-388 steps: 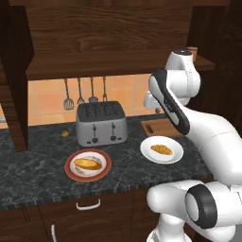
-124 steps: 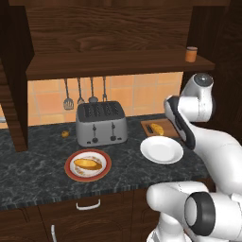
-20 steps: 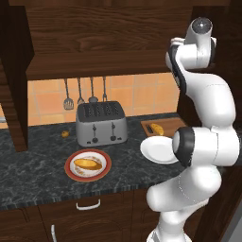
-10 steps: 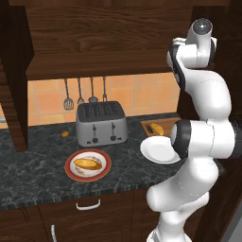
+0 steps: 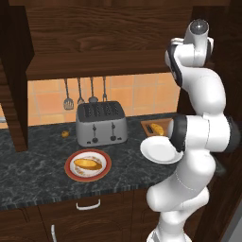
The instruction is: From the different types of pastries on the counter, select a croissant and place it on the cutting board. Then retrieve a jar of jam from the cabinet and place it alongside the croissant on the cutting board.
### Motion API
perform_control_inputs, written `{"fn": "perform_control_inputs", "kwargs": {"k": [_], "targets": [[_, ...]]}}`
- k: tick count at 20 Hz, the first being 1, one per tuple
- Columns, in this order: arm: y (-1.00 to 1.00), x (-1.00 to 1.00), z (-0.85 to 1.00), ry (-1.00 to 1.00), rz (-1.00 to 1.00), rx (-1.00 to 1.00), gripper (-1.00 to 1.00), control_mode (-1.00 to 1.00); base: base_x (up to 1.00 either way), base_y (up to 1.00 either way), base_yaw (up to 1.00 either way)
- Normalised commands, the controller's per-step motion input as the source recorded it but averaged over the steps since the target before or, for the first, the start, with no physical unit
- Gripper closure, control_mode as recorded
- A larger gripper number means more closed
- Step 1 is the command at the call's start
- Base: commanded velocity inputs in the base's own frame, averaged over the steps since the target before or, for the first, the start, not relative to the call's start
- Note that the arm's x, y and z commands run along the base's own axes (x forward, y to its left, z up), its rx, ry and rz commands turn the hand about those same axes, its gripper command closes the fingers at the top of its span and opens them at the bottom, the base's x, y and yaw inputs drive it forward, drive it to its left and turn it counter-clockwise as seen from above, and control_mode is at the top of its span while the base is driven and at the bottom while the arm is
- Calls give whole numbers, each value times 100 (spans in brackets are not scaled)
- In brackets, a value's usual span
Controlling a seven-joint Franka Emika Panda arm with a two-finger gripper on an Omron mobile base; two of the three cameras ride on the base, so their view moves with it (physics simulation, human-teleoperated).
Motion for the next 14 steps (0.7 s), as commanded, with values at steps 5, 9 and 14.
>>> {"fn": "perform_control_inputs", "kwargs": {"k": [5, 9, 14], "targets": [[-18, 25, -13, 0, 0, 1, -100, -100, 0, 0, 0], [-11, 23, -2, 0, 0, 3, -100, -100, 0, 0, 0], [-6, 8, 0, 0, 0, 0, -100, -100, 0, 0, 0]]}}
